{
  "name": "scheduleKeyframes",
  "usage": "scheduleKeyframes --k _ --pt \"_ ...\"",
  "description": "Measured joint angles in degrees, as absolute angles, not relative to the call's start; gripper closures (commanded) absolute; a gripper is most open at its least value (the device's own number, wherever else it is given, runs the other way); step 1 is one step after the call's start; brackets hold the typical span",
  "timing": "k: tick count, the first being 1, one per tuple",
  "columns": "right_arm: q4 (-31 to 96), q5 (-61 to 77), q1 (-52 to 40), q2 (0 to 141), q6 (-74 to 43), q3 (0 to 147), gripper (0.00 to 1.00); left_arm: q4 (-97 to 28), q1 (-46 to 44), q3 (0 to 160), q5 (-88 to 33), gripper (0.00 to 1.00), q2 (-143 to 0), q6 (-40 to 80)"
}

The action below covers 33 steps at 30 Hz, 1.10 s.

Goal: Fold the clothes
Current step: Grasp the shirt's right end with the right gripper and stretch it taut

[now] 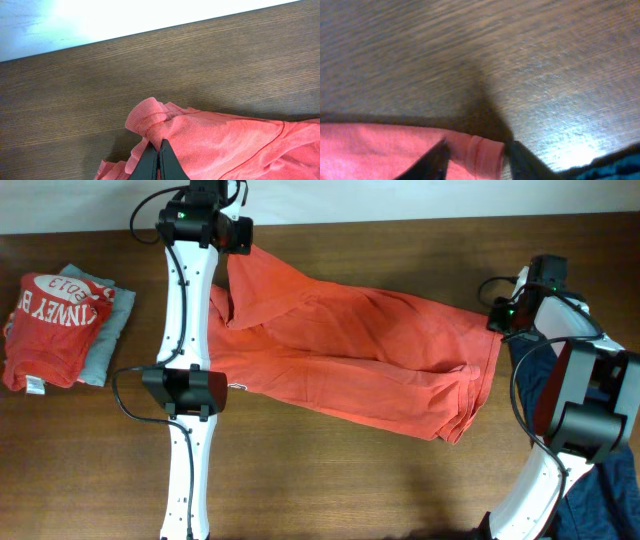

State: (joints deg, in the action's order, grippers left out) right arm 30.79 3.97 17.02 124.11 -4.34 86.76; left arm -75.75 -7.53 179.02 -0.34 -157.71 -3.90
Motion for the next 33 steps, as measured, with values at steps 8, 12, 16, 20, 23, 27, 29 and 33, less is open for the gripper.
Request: scheduleKeyframes --k 8,12,16,20,23,27,29,33 --pt "31.7 5.9 16.7 125.1 -4.5 88.6 0.96 -72.0 -7.1 179.0 -0.1 0.99 -157.7 -3.9" --pt "37.7 6.5 16.7 126.6 -3.8 93.7 0.96 -70.1 -5.8 179.0 -0.1 0.99 -157.7 -3.9" --pt "46.2 6.9 16.5 127.3 -2.6 103.3 0.96 -68.9 -4.0 179.0 -0.2 0.99 -157.7 -3.9" --pt "54.8 7.2 16.5 127.3 -1.5 113.9 0.96 -67.2 -2.0 179.0 -0.6 0.99 -157.7 -3.9" --pt "60.9 7.5 16.4 127.3 -1.3 120.0 0.96 -66.6 -0.5 179.0 -0.6 0.99 -157.7 -3.9" --pt "69.3 7.9 16.4 127.4 -1.2 126.5 0.96 -66.6 0.6 179.0 -0.8 0.99 -157.3 -3.9" --pt "72.0 8.3 16.4 127.4 -1.2 128.7 0.96 -66.6 0.7 179.0 -1.0 0.99 -156.7 -3.9" --pt "79.5 9.1 16.4 127.4 -1.2 134.6 0.96 -68.1 0.7 179.0 -1.1 0.99 -153.6 -3.9"
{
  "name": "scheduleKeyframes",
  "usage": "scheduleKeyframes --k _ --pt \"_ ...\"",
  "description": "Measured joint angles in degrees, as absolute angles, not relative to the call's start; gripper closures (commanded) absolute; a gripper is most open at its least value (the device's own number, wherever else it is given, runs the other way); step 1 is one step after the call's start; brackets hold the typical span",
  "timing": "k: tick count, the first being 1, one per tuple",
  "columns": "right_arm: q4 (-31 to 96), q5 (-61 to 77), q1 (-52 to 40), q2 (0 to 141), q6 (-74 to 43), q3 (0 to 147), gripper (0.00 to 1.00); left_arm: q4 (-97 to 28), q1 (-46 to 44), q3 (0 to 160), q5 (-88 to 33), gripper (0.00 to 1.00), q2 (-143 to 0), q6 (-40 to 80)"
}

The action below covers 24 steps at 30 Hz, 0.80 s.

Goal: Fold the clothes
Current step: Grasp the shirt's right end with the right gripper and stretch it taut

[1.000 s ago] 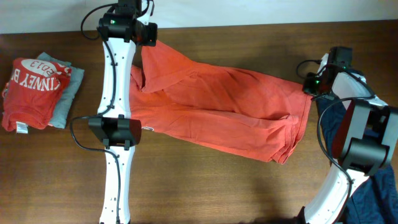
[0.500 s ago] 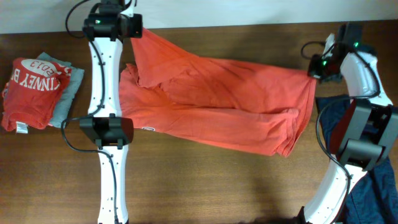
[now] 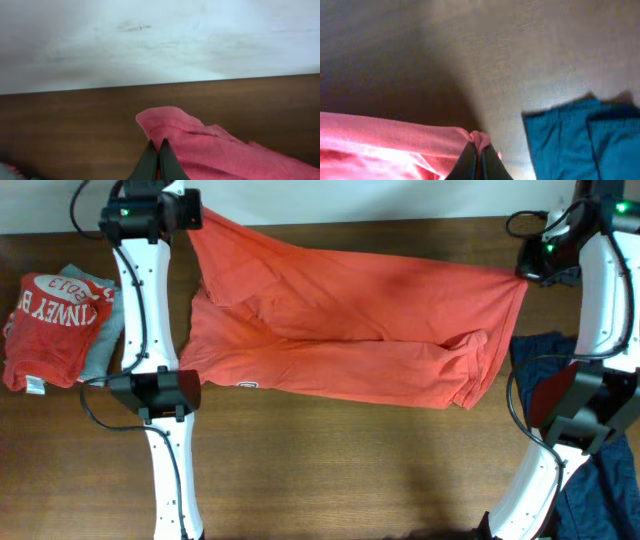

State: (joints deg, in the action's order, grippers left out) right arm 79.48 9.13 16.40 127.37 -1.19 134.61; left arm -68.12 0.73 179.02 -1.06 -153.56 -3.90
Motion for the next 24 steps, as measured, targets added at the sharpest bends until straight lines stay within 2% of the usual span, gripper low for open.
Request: scheduleKeyframes --k 11,16,24 --pt "96.9 12.0 19.6 127.3 2.8 135.6 0.96 -83.3 0.8 179.0 1.6 0.99 -150.2 -6.9" --pt "97.0 12.7 21.0 127.3 3.6 135.6 0.96 -89.0 2.1 179.0 2.5 0.99 -150.2 -7.7" --pt "94.3 13.4 20.6 125.3 3.2 135.5 0.96 -90.7 4.6 179.0 1.3 0.99 -150.2 -7.8"
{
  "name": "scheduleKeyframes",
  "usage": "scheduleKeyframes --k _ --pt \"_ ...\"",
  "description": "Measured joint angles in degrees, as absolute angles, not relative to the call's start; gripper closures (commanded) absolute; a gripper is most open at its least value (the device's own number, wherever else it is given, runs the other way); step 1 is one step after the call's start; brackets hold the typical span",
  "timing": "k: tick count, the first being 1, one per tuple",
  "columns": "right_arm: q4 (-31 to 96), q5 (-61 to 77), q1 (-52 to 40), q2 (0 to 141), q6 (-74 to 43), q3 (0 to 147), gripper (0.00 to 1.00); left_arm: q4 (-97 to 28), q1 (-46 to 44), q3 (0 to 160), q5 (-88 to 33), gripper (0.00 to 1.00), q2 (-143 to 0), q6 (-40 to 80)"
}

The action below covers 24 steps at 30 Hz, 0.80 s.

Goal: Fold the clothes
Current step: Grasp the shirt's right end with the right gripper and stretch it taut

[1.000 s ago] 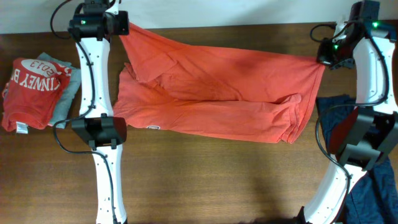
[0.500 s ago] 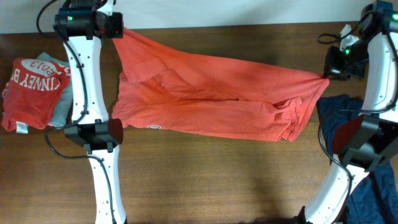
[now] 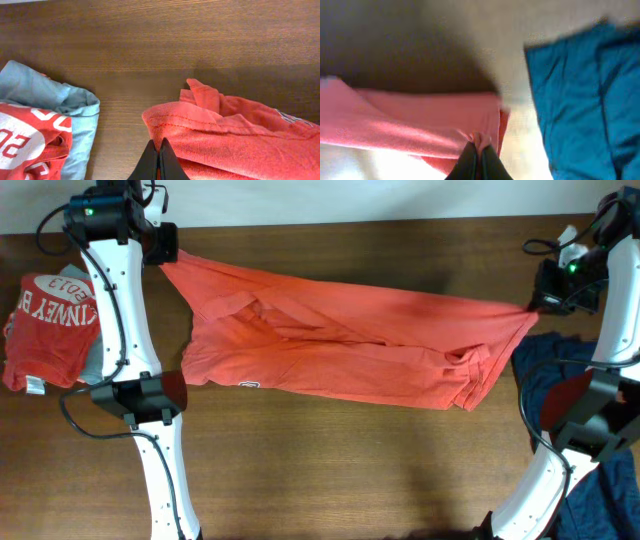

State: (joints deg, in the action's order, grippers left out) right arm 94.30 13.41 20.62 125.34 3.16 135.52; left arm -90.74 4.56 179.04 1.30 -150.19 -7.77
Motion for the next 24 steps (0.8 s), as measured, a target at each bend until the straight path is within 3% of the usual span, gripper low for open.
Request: scheduleKeyframes --k 7,13,24 --pt "78.9 7.6 17.5 116.9 0.7 135.2 0.96 -89.7 4.6 179.0 0.7 0.99 -150.2 -7.7" --pt "79.0 1.3 13.9 111.6 -0.2 134.2 0.96 -89.1 4.6 179.0 0.3 0.99 -150.2 -7.7" --pt "73.2 0.8 15.9 111.8 -0.4 118.3 0.96 -91.2 4.4 178.5 -3.1 0.99 -150.2 -7.8"
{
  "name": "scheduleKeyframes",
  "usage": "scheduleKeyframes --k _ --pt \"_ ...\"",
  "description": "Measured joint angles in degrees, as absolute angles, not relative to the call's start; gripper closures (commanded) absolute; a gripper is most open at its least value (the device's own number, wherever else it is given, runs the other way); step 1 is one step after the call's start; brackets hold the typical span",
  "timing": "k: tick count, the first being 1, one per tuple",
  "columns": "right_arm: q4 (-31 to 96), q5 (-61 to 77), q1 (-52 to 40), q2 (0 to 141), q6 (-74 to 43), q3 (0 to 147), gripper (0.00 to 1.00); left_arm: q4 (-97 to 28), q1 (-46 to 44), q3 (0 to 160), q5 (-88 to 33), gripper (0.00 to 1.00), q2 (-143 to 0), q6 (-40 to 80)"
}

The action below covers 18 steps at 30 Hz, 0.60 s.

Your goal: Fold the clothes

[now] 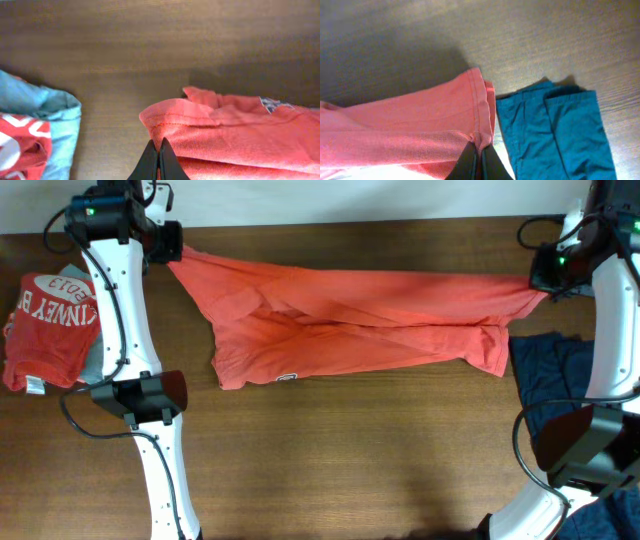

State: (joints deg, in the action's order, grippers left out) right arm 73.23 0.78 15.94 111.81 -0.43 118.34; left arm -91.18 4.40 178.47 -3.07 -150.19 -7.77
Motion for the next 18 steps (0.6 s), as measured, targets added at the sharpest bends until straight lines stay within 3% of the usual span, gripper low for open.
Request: scheduleKeyframes --k 18 --pt "44.5 7.9 19.0 112.1 0.3 85.0 0.96 -96.7 1.3 175.0 -3.2 0.99 -157.6 -9.0"
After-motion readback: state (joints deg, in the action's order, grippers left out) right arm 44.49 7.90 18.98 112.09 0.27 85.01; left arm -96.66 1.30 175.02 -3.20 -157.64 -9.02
